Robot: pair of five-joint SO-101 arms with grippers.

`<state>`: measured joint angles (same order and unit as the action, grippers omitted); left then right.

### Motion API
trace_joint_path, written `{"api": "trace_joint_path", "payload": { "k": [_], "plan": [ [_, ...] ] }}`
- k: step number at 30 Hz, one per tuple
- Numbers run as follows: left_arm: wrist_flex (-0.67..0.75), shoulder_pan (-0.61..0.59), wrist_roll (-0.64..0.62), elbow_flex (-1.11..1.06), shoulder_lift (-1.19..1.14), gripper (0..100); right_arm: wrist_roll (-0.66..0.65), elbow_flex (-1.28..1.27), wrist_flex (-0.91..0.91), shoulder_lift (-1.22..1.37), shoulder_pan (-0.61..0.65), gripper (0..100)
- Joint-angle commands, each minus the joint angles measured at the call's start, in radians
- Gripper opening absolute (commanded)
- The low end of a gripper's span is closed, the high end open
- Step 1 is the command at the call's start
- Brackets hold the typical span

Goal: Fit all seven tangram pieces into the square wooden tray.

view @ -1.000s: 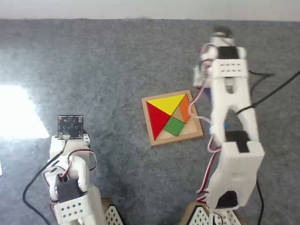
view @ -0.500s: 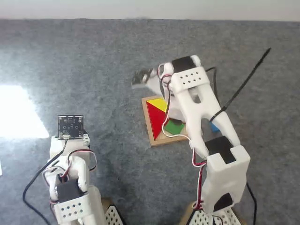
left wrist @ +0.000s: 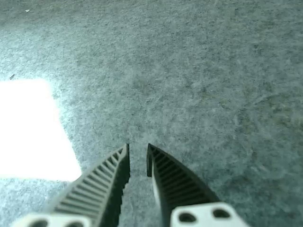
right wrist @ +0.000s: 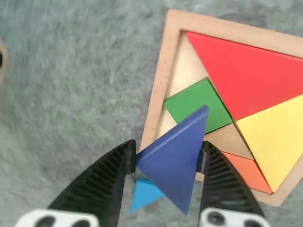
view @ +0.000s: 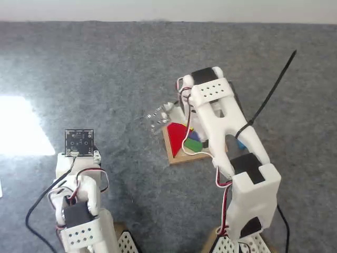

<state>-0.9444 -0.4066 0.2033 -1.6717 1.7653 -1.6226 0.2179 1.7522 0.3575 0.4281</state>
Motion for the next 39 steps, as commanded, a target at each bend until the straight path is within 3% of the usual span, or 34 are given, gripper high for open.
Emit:
{"api": "trace_joint_path", "payload": {
  "k": [1,5,20,31,39],
  "plan": [
    [0.002,0.009,-0.002,0.025,0.009,6,-0.195,-0.003,0.028,-0.030,-0.074,16.5],
    [0.002,0.011,-0.002,0.025,0.009,6,-0.261,0.003,0.028,0.048,-0.125,16.5],
    [-0.015,0.035,0.031,0.022,0.008,6,-0.471,0.003,0.018,0.131,-0.104,16.7],
    [-0.017,0.035,0.031,0.022,0.008,6,-0.516,0.003,-0.085,0.140,-0.104,17.6],
    [-0.017,0.037,0.031,0.024,0.008,6,-0.460,0.003,-0.085,0.131,-0.120,29.6]
  ]
}}
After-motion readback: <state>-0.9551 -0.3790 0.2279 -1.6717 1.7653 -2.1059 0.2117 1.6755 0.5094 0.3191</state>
